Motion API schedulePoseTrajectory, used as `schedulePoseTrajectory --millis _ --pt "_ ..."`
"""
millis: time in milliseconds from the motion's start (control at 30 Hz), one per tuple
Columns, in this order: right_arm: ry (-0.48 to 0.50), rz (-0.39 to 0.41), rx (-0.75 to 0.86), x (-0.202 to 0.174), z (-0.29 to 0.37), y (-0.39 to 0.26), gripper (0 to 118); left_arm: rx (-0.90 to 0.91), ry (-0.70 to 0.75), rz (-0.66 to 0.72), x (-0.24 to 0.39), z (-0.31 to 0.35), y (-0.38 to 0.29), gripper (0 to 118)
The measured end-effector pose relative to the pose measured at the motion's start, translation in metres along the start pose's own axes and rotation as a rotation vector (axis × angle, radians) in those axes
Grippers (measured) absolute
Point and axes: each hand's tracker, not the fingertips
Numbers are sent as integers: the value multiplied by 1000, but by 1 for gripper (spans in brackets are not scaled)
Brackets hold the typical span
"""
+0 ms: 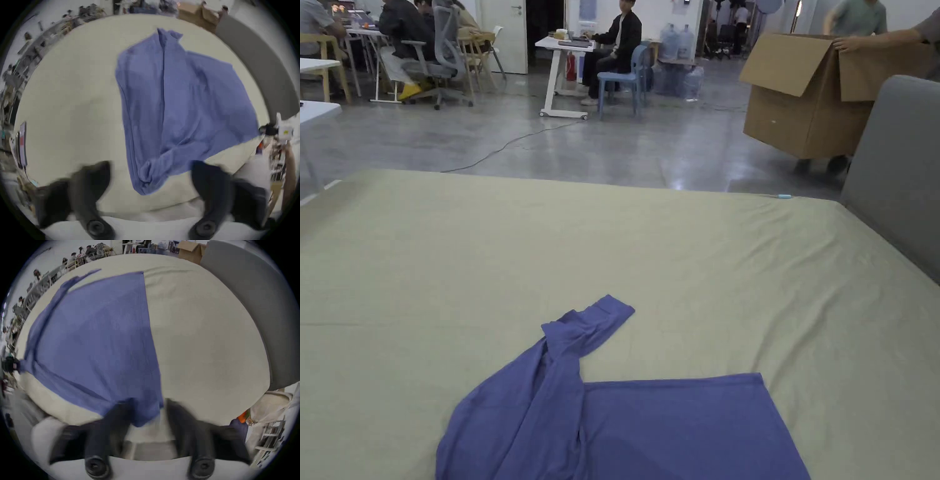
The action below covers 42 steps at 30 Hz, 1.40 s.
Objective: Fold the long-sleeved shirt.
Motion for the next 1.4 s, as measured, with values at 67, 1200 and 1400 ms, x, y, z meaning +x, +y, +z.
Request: schedulePoseTrajectory --millis 67,1200,1400 --pt "2 -17 125 1 39 4 106 184 -89 79 -4 39 -4 118" --pt "299 -27 -124 -350 -159 401 0 115 -74 76 4 39 19 0" --pt "389 24 5 -338 -107 392 0 126 -81 82 8 51 17 0"
